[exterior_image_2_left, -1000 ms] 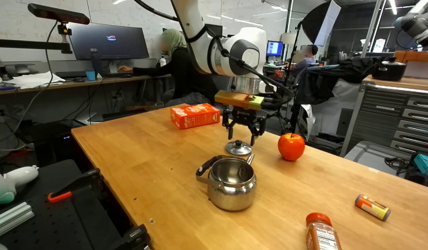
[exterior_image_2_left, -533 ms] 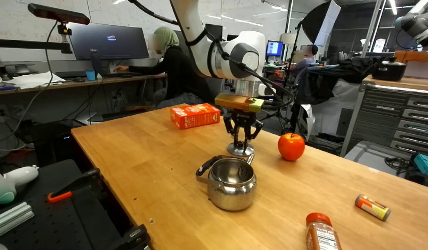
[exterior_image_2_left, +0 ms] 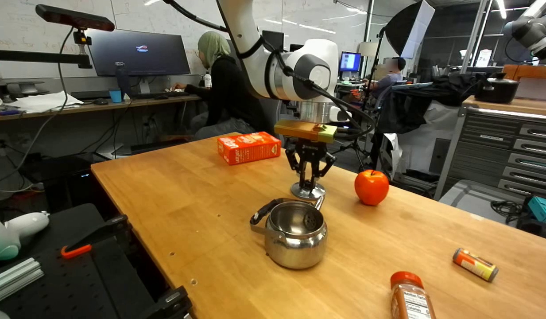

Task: Cover the kettle with the lid on the table

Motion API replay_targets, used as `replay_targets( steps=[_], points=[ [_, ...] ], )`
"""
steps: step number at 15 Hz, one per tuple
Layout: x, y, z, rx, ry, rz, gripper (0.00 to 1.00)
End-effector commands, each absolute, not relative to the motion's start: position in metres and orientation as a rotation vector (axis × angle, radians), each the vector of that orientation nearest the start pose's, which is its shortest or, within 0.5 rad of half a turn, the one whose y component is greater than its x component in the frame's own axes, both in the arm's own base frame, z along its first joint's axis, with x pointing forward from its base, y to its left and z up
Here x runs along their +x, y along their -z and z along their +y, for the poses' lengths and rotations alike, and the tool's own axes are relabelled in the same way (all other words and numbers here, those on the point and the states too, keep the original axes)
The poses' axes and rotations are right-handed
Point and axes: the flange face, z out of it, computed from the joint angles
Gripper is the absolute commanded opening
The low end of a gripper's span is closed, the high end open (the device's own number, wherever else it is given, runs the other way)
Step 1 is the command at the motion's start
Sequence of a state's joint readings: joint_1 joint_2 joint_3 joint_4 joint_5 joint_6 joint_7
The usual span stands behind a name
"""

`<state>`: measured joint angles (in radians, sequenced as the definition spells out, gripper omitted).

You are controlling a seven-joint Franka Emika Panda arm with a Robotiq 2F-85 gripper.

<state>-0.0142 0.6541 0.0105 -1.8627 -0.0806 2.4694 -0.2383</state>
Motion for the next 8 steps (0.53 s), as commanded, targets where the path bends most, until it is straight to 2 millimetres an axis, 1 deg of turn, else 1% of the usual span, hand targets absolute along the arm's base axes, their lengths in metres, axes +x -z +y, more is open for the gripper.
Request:
replay_targets(
  steps=[1,3,5,8],
  points=[
    [0.638,-0.176,-0.002,-3.140,-0.031,-0.502,0.08],
    [0.636,-0.189,-0.001,-3.136,0.000,-0.506,0.07],
    [0.634,-0.206,-0.001,-3.136,0.028,-0.517,0.07],
    [0.627,-0.230,-0.004,-3.127,0.052,-0.546,0.07]
  ],
)
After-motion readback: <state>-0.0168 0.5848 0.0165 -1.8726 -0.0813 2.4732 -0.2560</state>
